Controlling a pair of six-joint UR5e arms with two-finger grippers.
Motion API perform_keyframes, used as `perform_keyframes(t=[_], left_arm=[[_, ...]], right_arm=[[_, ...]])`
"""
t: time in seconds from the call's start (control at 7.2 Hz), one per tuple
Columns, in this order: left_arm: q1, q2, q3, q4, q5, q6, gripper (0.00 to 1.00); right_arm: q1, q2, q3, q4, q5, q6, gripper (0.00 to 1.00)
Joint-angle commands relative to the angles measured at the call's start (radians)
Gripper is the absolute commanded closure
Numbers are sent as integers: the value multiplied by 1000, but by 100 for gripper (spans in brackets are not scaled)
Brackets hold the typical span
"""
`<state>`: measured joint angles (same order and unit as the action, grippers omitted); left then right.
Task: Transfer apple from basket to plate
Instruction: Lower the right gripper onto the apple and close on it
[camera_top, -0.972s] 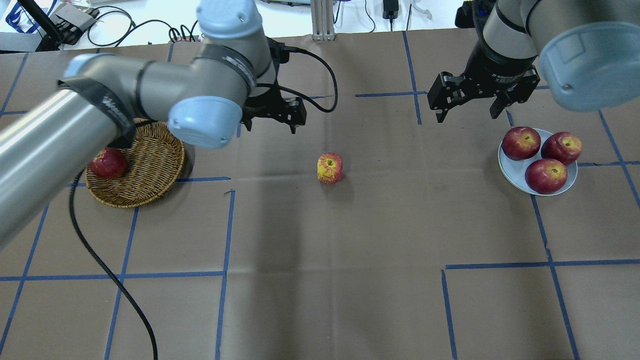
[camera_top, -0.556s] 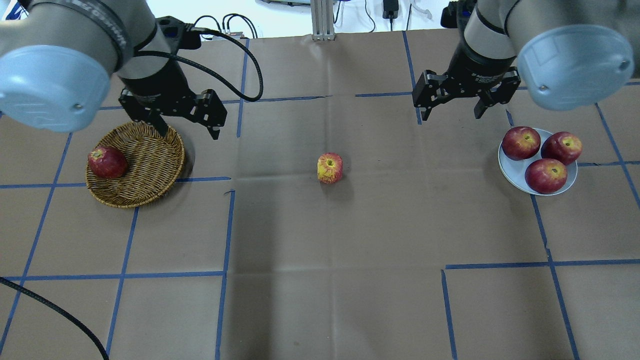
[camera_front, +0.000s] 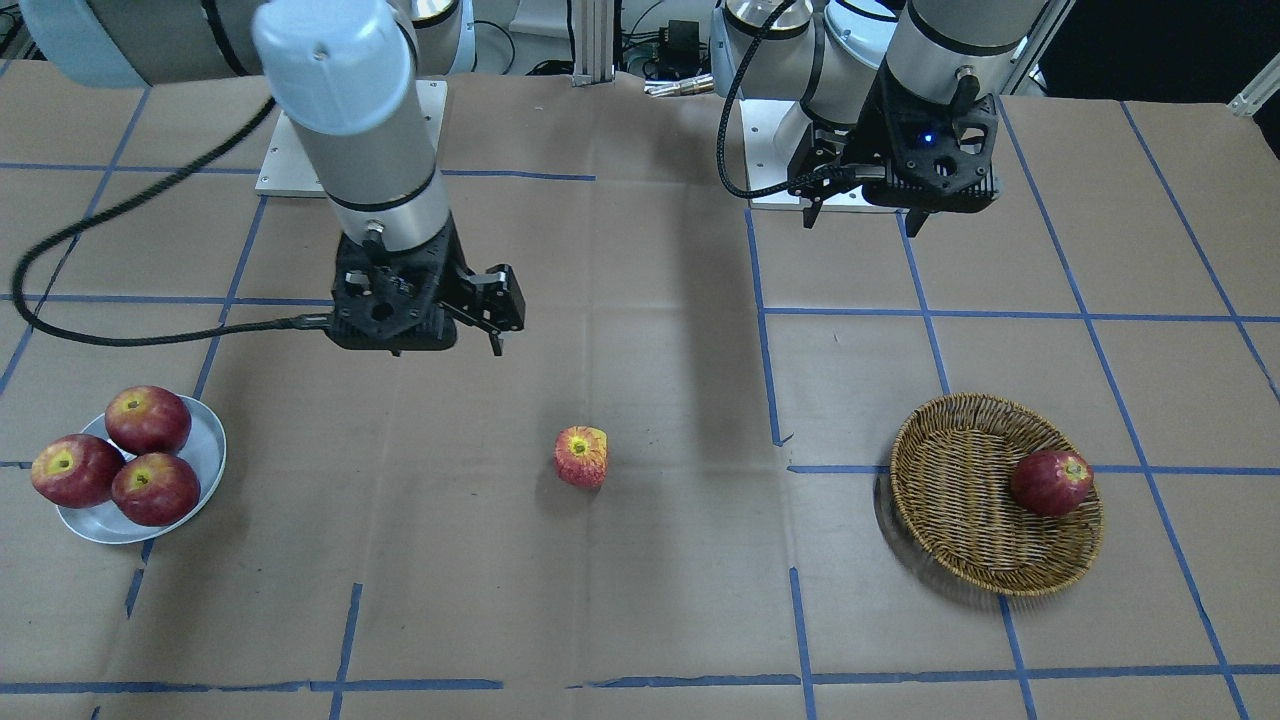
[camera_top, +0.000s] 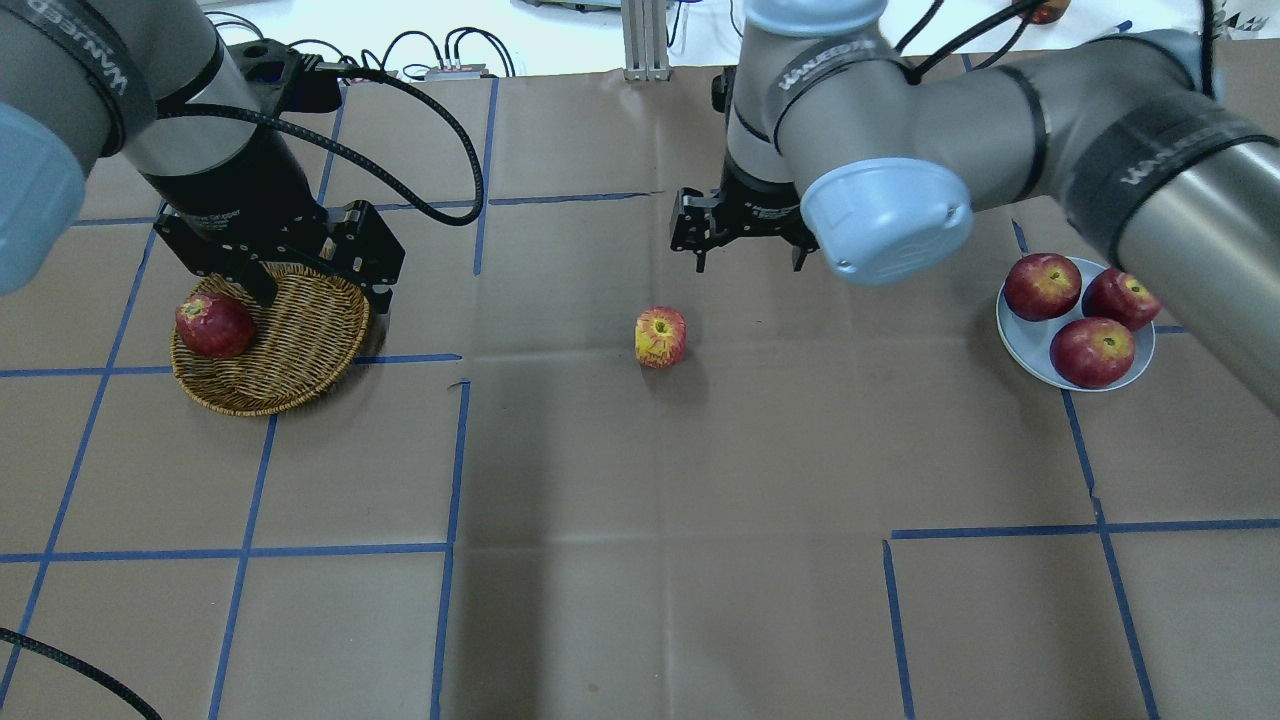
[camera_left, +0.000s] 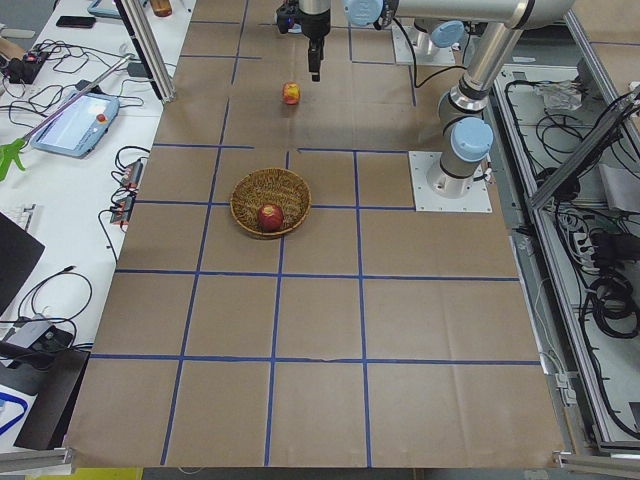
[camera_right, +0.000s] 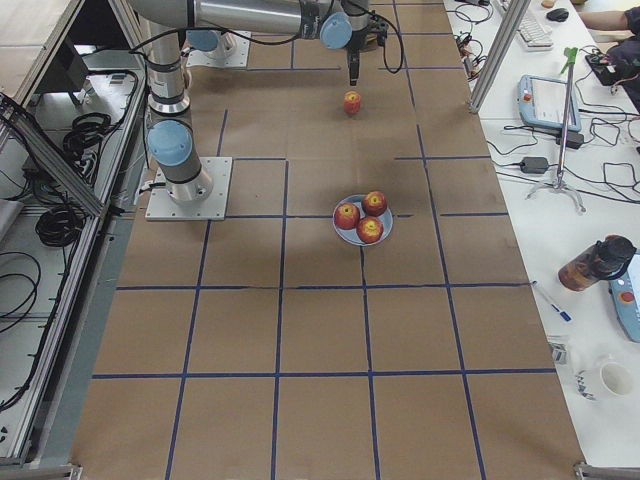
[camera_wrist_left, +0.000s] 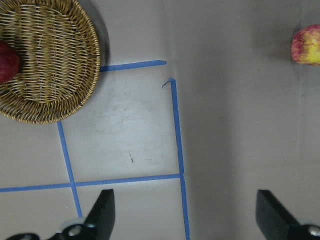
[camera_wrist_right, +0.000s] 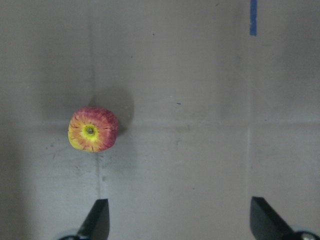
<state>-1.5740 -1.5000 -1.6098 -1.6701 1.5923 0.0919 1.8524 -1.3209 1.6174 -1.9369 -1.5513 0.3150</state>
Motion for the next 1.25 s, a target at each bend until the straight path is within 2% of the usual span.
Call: perform_keyframes(t=[0.0,0.42,0.69,1.11], left_arm=[[2,-5,-1,0,0,0,1],[2,-11,-9,6,0,-1,1],[3,-23,-10,10,-5,-3,1],[3,-25,-16,29,-6,-4,1]], right_arm=[[66,102,6,-126,-12,78,0],[74,199,31,-215,-12,72,0],[74,242,84,-357,-10,75,0],[100,307,96,-437,-10,76,0]])
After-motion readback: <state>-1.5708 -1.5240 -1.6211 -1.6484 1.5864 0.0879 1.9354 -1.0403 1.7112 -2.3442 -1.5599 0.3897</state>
